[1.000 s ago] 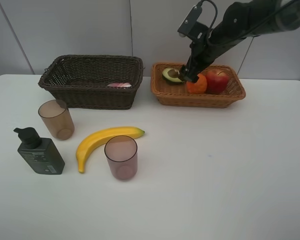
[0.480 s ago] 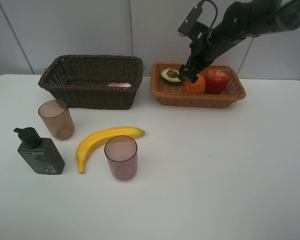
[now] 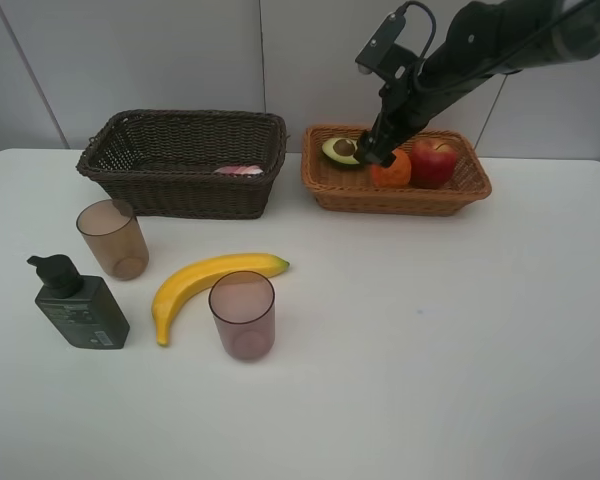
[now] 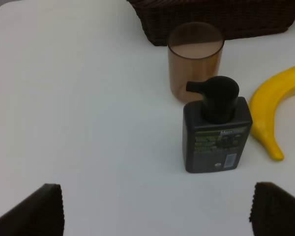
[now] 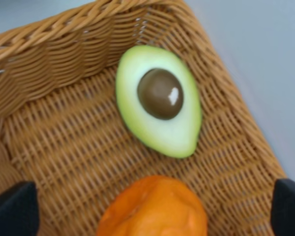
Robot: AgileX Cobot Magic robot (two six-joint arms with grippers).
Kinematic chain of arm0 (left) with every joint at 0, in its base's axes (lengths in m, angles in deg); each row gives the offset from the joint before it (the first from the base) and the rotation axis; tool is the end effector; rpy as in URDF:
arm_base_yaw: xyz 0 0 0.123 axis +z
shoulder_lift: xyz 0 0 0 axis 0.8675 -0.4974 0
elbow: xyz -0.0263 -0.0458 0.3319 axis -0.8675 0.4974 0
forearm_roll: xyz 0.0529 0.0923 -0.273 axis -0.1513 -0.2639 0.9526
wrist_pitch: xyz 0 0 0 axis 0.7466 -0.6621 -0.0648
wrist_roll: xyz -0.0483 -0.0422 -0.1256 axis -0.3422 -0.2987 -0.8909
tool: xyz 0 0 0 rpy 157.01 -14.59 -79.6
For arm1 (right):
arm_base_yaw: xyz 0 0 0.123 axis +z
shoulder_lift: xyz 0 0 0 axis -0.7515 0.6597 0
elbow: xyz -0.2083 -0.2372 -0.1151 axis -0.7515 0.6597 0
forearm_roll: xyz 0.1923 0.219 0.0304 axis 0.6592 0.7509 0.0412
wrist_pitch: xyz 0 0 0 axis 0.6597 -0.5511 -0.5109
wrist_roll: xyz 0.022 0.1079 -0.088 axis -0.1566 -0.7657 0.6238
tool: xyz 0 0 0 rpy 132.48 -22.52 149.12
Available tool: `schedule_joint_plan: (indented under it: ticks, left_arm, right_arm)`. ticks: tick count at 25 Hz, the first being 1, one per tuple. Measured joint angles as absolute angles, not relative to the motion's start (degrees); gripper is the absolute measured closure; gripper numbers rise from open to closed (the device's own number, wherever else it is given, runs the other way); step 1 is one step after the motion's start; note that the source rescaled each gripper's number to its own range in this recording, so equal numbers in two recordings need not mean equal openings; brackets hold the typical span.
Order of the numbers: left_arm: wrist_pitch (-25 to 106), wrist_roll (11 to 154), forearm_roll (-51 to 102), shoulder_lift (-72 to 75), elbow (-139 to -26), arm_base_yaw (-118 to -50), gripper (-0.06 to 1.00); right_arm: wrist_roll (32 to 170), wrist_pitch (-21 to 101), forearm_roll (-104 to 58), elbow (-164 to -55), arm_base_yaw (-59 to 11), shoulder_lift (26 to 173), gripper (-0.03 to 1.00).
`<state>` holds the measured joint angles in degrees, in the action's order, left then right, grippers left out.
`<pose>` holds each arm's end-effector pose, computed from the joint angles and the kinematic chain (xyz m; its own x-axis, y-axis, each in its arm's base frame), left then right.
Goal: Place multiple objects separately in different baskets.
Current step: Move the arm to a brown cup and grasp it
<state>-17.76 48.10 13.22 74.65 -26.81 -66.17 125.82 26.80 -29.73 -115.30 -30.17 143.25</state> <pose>0.0306 -0.0052 0.2422 -0.5379 0.0489 -0.8416 0.1122 0.9936 -0.0139 0.5210 0.1759 0.1894 -0.2534 -0.8483 -0.4650 -0.7328 0.4821 -0.4802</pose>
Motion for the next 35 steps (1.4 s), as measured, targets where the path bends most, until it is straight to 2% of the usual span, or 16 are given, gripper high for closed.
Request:
schedule_joint_plan:
  ticks: [7,21,27,35]
  left_arm:
    - [-17.8,48.1,13.2,74.7,-26.8,-66.2,-0.06]
    - [-17.8,48.1,13.2,74.7,-26.8,-66.2,-0.06]
    - [-17.8,48.1,13.2,74.7,-26.8,-66.2,-0.06]
    - [-17.8,48.1,13.2,74.7,-26.8,-66.2,-0.06]
  right_arm:
    - [121.4,21.6,-28.6,-115.3,-30.2,140.2,-0.02]
    - [82.5,0.3,-37.3,-115.4,-30.3,127.1,-0.02]
    - [79.6,-9.0,-38.0,-113.8,-30.3,121.4,-0.02]
    - [77.9,-11.9,-37.4,-100.7,-30.3,106.9,-0.02]
